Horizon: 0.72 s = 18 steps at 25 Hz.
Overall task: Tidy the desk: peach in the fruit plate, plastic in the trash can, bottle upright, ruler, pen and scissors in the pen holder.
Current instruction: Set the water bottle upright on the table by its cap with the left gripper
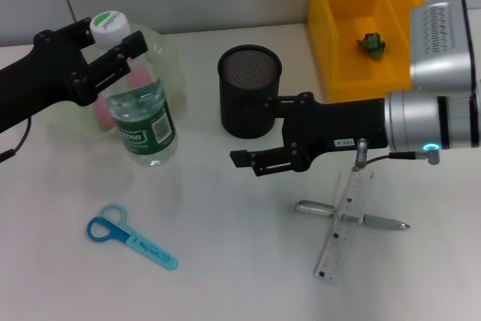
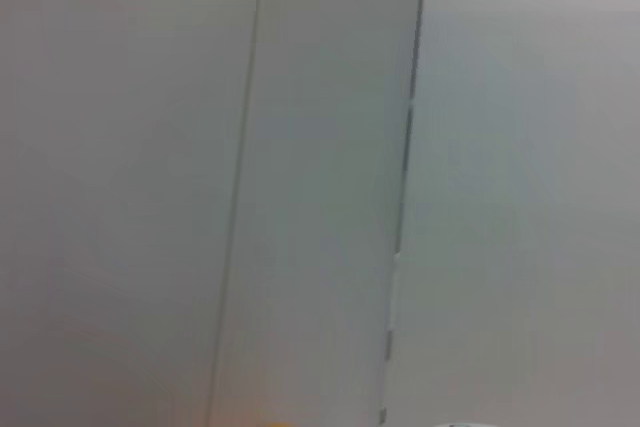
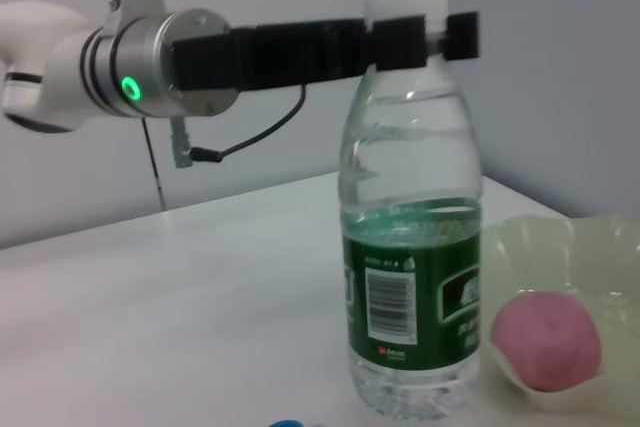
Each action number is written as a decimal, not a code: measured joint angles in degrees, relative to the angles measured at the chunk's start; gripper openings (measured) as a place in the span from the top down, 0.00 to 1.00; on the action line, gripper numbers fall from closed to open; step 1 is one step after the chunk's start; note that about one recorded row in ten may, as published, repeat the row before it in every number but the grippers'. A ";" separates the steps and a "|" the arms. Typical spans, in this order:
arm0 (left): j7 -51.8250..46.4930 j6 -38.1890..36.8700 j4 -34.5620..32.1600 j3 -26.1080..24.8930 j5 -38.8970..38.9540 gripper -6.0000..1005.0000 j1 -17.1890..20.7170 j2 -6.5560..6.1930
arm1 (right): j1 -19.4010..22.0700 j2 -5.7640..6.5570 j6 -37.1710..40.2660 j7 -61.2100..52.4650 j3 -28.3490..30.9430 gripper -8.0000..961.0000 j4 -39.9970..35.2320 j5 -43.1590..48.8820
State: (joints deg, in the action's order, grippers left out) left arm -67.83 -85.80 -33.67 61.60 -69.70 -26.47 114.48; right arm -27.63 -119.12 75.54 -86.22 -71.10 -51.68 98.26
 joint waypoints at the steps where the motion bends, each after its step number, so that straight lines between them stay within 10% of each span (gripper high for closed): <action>1: 0.00 0.00 0.00 0.00 0.00 0.55 0.00 0.00 | 0.46 0.01 0.18 0.00 0.71 0.17 -0.05 -0.01; 18: 1.81 3.49 0.09 -1.99 -1.53 0.55 3.28 -0.63 | 2.51 -0.03 0.44 0.00 5.54 0.17 -0.09 -0.29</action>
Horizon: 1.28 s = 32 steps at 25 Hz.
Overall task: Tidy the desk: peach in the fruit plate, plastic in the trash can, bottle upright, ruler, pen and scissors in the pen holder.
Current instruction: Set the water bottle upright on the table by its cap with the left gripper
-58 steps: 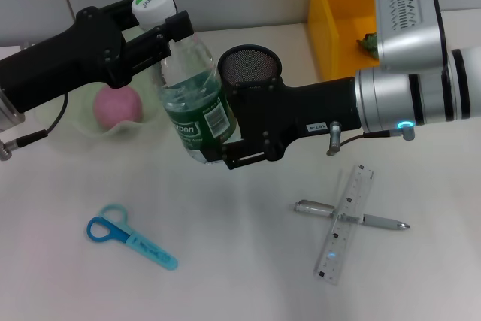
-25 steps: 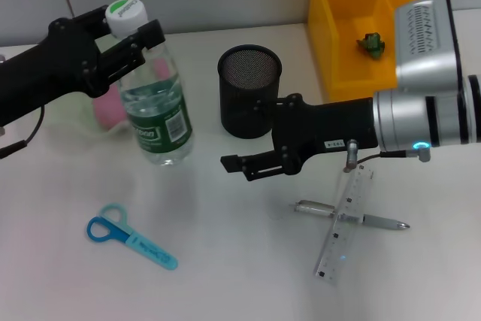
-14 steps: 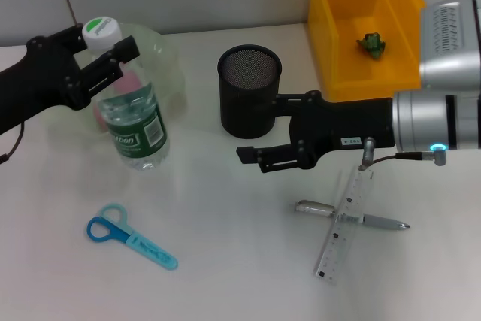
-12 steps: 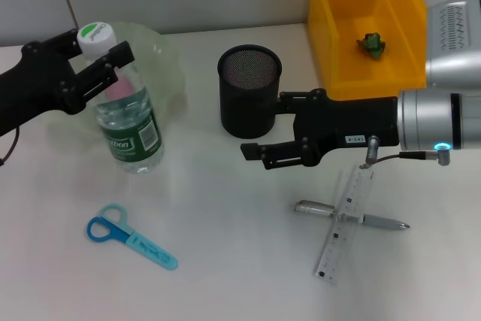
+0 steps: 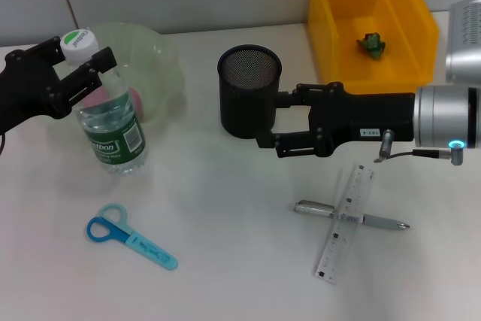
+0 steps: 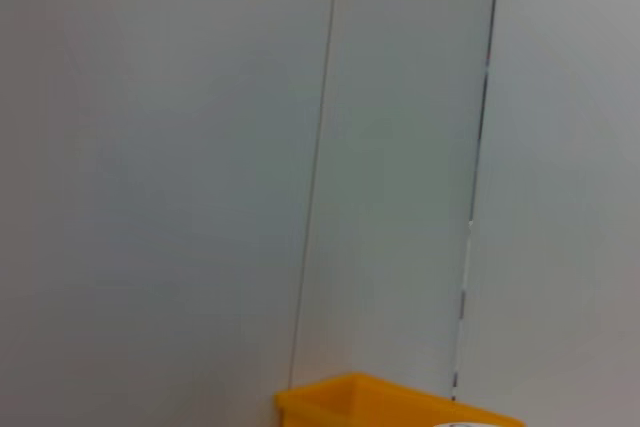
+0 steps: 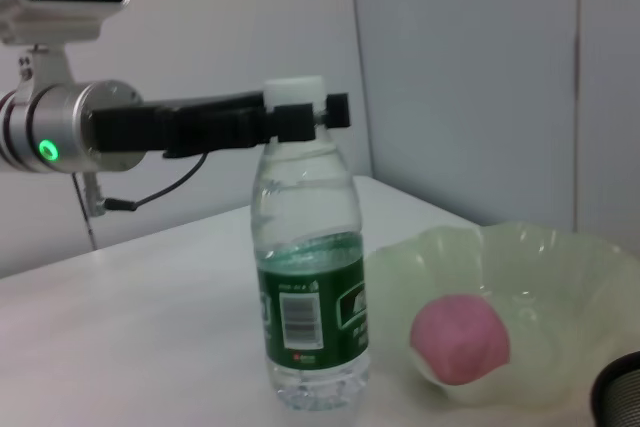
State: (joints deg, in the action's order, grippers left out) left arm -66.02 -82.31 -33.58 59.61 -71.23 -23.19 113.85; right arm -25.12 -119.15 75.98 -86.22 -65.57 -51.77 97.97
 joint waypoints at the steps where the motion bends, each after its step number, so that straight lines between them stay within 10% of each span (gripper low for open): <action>1: 0.47 0.86 0.00 -0.02 -0.03 0.55 0.17 0.01 | 0.02 0.00 0.03 0.00 0.24 0.17 0.00 -0.19; 32: 11.96 4.19 4.45 -1.08 0.08 0.55 1.41 3.69 | 0.13 0.14 0.05 -0.79 1.67 0.17 0.40 -0.72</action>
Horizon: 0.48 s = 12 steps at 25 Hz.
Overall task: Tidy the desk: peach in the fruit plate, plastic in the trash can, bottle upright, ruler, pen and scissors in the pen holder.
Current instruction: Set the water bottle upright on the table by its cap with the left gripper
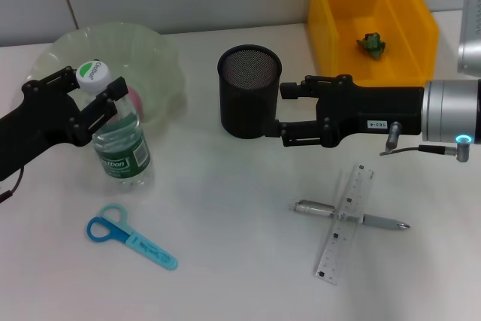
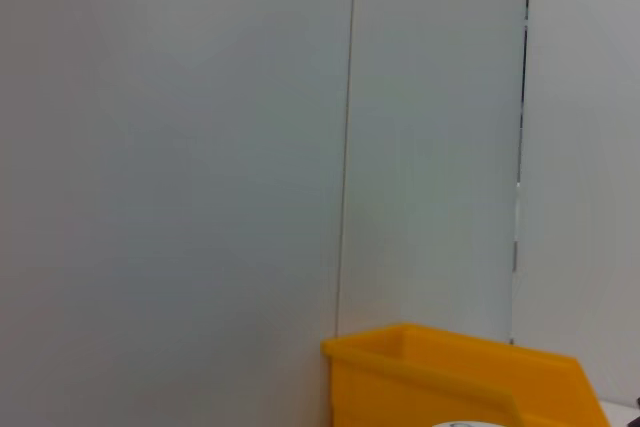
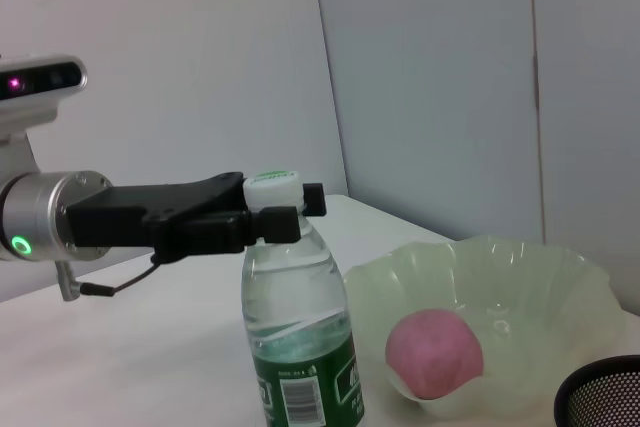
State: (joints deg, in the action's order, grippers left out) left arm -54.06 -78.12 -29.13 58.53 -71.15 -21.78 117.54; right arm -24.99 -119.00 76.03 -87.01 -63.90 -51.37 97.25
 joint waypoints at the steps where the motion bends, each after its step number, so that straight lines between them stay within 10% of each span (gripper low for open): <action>1: 0.26 0.13 0.12 -0.16 0.03 0.55 0.00 0.06 | 0.01 0.00 0.00 -0.04 0.00 0.17 0.02 0.00; 12: 1.43 2.06 0.96 -0.53 -0.05 0.55 -0.03 0.42 | 0.04 0.00 -0.01 -0.17 0.00 0.17 0.05 0.05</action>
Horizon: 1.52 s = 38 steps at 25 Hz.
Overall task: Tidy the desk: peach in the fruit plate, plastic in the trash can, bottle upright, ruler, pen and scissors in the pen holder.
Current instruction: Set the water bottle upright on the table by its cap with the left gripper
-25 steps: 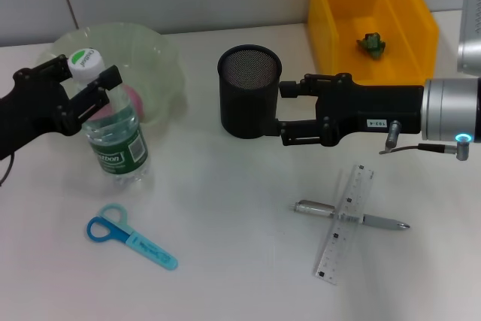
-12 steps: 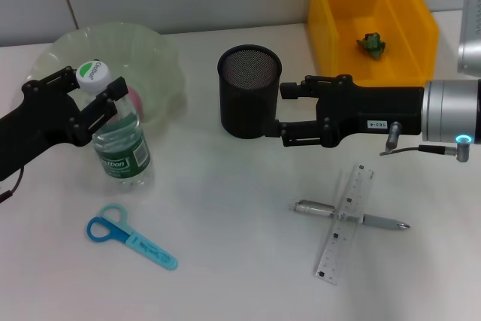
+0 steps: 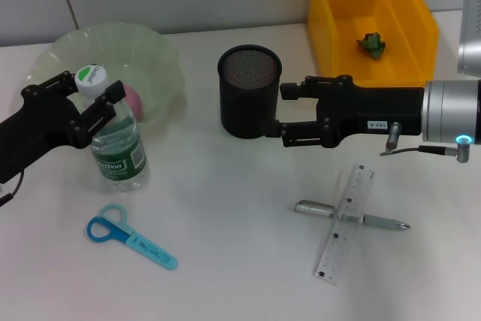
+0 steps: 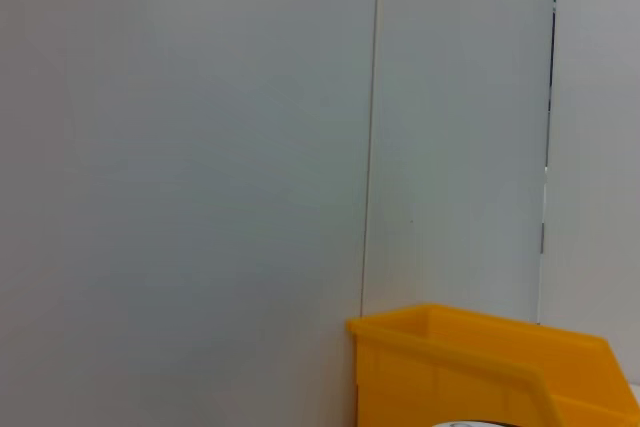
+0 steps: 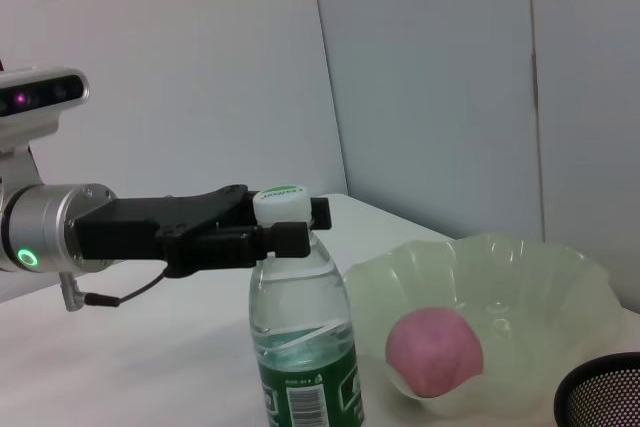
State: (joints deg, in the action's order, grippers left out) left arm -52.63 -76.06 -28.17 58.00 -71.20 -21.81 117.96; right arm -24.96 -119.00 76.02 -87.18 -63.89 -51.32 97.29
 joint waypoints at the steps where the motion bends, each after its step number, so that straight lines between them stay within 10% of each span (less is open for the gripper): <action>1: 0.00 0.05 0.03 0.00 -0.01 0.55 0.00 0.00 | 0.00 0.00 0.00 -0.01 0.00 0.17 0.00 0.01; 38: -0.65 1.45 0.14 0.62 -0.03 0.48 0.03 0.07 | 0.11 0.00 0.00 -0.46 0.00 0.17 0.08 0.08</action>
State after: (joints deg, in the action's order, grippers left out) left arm -53.28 -74.61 -28.03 58.62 -71.23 -21.77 118.04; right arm -24.85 -119.00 76.02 -87.64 -63.90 -51.24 97.38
